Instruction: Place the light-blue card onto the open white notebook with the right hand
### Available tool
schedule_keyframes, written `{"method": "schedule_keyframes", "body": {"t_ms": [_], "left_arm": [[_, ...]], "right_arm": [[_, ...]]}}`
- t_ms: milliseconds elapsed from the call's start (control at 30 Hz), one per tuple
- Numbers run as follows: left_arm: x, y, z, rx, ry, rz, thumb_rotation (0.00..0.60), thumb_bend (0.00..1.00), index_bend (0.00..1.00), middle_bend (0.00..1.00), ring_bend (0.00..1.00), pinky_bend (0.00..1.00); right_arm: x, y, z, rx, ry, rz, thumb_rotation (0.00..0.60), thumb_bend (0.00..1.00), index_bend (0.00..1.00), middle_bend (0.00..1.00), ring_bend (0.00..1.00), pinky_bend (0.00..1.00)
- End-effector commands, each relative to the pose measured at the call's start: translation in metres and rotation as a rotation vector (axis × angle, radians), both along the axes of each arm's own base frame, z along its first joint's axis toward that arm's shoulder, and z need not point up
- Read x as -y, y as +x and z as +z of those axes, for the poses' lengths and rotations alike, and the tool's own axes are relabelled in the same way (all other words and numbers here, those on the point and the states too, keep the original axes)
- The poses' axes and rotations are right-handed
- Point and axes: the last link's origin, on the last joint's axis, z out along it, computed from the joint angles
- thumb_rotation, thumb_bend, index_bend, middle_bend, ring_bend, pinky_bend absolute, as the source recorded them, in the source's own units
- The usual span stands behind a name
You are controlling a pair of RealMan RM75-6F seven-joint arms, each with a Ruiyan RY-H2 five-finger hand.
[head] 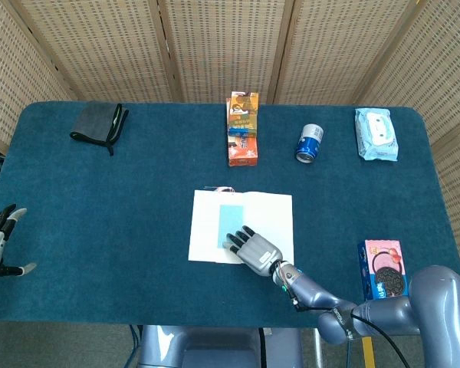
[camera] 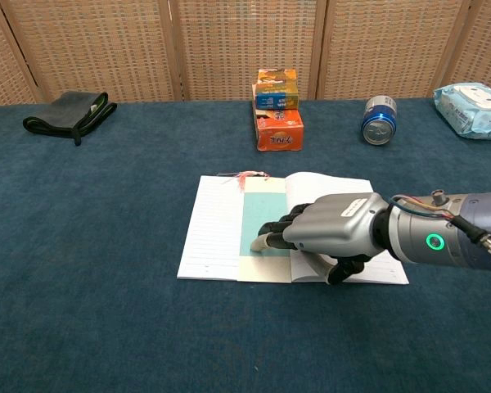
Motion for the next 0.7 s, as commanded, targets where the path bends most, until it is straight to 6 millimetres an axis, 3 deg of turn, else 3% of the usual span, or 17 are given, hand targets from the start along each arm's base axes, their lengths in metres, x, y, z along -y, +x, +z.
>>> {"method": "schedule_keyframes", "body": {"t_ms": [33,700], "left_arm": [[0.0001,-0.0001,0.0,0.0,-0.001,0.0,0.6,0.0,0.0,0.0,0.0,0.0],[0.0002,-0.0001,0.0001,0.0,-0.002,0.0,0.6,0.0,0.0,0.0,0.0,0.0]], "right_arm": [[-0.0002,0.0008,0.0,0.002,-0.001,0.004,0.6,1.0,0.0,0.0,0.0,0.0],[0.0034,0.0056,0.0021,-0.001,-0.015,0.011,0.6,1.0,0.0,0.0,0.0,0.0]]}}
